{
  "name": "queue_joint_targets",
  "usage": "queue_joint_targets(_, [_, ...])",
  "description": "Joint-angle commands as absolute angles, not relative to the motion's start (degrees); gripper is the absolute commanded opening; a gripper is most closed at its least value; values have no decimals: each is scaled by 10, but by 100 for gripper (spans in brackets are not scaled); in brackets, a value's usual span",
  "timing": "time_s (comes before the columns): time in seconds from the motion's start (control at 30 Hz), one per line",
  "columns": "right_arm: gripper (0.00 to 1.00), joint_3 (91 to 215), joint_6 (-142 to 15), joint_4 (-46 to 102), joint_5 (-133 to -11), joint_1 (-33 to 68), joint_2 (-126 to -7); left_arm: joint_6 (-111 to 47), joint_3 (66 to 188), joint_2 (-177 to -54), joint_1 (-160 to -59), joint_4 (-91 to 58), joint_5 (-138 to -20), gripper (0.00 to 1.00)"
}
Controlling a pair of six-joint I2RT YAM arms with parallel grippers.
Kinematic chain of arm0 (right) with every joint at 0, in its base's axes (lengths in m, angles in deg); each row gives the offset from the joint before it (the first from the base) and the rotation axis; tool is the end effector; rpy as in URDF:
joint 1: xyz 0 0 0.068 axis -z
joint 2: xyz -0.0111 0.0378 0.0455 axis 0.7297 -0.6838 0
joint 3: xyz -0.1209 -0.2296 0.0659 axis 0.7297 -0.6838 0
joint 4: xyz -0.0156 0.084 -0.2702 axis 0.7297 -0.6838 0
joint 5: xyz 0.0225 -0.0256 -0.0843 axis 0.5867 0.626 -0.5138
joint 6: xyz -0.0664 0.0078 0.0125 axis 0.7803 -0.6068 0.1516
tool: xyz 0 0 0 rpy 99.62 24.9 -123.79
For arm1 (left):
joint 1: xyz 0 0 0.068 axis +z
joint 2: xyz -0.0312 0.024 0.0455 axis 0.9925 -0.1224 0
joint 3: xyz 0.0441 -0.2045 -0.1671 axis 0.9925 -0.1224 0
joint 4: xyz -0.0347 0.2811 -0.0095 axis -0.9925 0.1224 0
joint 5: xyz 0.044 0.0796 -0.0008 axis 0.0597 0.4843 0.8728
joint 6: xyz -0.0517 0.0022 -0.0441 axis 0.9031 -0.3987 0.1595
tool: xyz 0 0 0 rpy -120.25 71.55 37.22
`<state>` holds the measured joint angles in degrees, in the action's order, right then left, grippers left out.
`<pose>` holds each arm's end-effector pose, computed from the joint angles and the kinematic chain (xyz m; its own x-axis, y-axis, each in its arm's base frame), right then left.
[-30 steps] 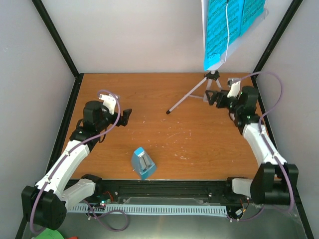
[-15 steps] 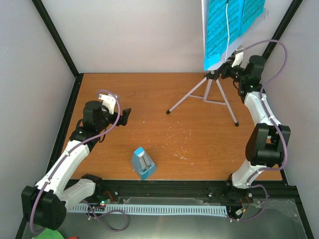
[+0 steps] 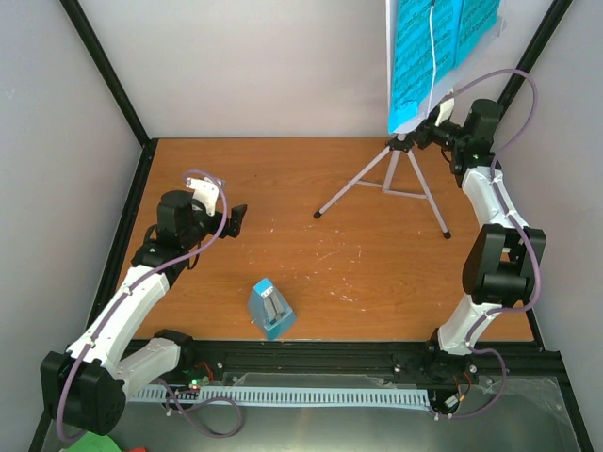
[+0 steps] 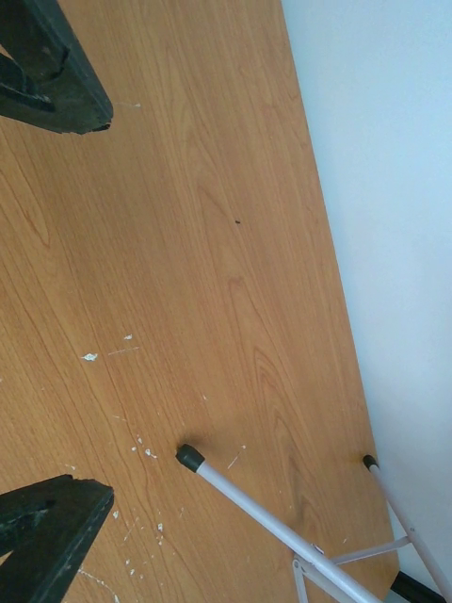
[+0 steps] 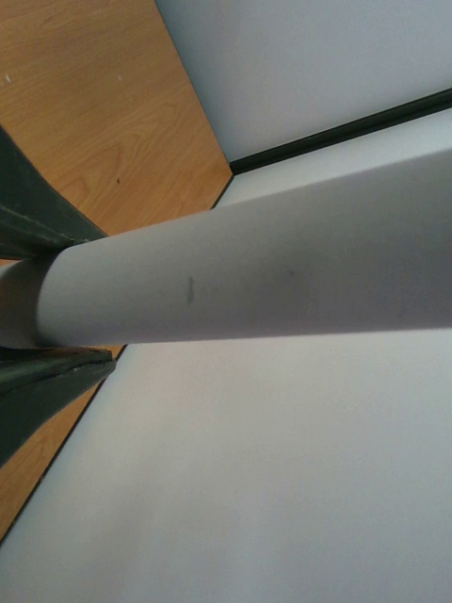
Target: Pack up the instrument practice props
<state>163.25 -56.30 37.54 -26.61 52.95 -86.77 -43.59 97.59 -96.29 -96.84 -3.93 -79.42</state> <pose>0.4543 -0.0044 0.3402 -0.1165 0.0101 -0.9931 -0.7275 0.6799 0.0922 0.2577 -0.0720 0.2729 -0.3967 0.0919 -0.9133 0.3659 0.9284 -0.0655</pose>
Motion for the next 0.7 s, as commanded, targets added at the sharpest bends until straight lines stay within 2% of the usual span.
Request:
queue_joint_targets(0.0, [9,1650,-574,349,-224,529,-862,-438,981,-961,-964,-50,-789,100])
queue_joint_targets(0.07, [3,1638,-566,346,-236,529,-847,-437,981,-961,-964,-50,-790,99])
queue_joint_targets(0.23, [3,1575,-558,364,-317,521,-768,-437,981,-962,-964,-50,-793,99])
queue_joint_targets(0.47, [3,1422,-645,481,-530,470,-633,-436,982,-964,-964,-50,-797,99])
queue_joint_targets(0.67, [3,1365,-674,487,-768,351,-567,-435,981,-966,-964,-50,-795,99])
